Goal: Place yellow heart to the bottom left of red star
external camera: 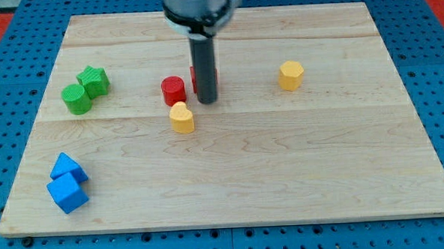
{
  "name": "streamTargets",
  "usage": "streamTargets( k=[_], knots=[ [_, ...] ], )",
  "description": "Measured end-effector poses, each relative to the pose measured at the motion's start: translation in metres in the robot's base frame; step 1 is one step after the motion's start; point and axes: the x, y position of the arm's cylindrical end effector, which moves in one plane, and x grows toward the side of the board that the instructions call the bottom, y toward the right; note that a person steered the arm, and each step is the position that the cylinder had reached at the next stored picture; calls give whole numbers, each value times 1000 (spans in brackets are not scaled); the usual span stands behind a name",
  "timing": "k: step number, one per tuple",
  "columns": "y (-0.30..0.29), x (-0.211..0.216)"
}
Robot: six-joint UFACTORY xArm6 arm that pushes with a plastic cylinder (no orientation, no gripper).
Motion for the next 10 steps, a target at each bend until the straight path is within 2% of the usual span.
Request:
streamTargets(
  k=[1,2,3,4,5,6,8,9,10],
  knots=[
    [-28,58],
    [-84,71],
    [-55,80],
    [-54,57],
    [-104,3],
    [-100,-3],
    [-87,27],
    [-54,48],
    [-46,36]
  ],
)
